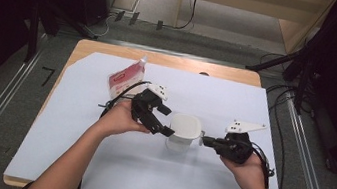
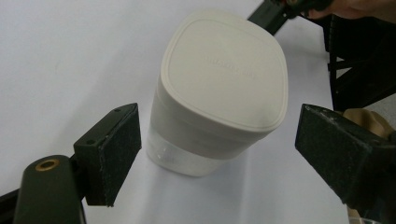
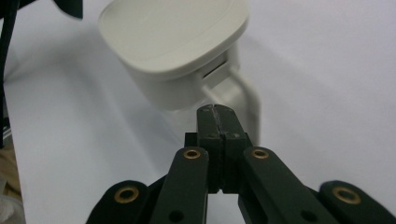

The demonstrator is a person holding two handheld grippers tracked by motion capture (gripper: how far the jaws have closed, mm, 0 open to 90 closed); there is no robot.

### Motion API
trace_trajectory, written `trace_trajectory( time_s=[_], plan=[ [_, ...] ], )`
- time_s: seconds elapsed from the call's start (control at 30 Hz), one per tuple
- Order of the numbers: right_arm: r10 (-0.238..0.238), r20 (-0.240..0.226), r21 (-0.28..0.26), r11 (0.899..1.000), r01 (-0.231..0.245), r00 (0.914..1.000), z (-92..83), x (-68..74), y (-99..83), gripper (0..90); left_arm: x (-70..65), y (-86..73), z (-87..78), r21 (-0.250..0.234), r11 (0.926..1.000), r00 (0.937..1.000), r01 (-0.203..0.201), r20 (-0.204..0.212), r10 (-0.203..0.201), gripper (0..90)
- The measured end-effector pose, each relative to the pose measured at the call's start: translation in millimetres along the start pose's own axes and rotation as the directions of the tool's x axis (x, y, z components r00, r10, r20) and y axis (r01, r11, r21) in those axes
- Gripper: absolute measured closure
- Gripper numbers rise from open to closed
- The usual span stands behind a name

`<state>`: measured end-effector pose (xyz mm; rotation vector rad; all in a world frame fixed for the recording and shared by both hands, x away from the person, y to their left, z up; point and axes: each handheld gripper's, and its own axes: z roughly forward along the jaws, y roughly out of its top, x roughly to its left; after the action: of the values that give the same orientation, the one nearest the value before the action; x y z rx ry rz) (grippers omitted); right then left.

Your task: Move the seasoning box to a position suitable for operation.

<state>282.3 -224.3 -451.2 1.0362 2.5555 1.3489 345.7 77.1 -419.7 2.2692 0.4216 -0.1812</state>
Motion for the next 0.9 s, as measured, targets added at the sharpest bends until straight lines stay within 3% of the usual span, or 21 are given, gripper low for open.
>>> trace_trajectory(
  time_s=[0.13, 0.3, 0.53, 0.7, 0.9],
  plan=[
    [0.015, 0.006, -0.016, 1.000, -0.015, 0.9999, -2.9, -9.6, 5.8, 90.0, -1.9, 2.1, 4.3, 0.019, 0.9995, 0.9995, -0.026, 0.019, 0.026, 16.1],
    [0.023, 0.003, -0.017, 1.000, -0.023, 0.9997, 3.1, -17.3, 6.6, 90.0, -2.4, 0.6, 13.4, 0.070, 0.9957, 0.9979, -0.061, -0.018, 0.062, 16.9],
    [0.029, -0.003, -0.021, 0.999, -0.029, 0.9996, 7.1, -18.8, 7.2, 90.0, -3.4, 1.3, 20.2, 0.072, 0.9921, 0.9946, -0.103, -0.009, 0.104, 16.6],
    [0.023, -0.010, -0.014, 1.000, -0.024, 0.9997, 7.1, -18.7, 6.9, 90.0, -1.2, 2.0, 21.6, 0.067, 0.9933, 0.9955, -0.094, -0.002, 0.095, 16.7],
    [0.018, -0.009, -0.012, 1.000, -0.018, 0.9998, 7.7, -16.5, 6.6, 90.0, -2.1, 2.3, 25.6, 0.078, 0.9905, 0.9934, -0.113, -0.011, 0.114, 16.4]
  ],
)
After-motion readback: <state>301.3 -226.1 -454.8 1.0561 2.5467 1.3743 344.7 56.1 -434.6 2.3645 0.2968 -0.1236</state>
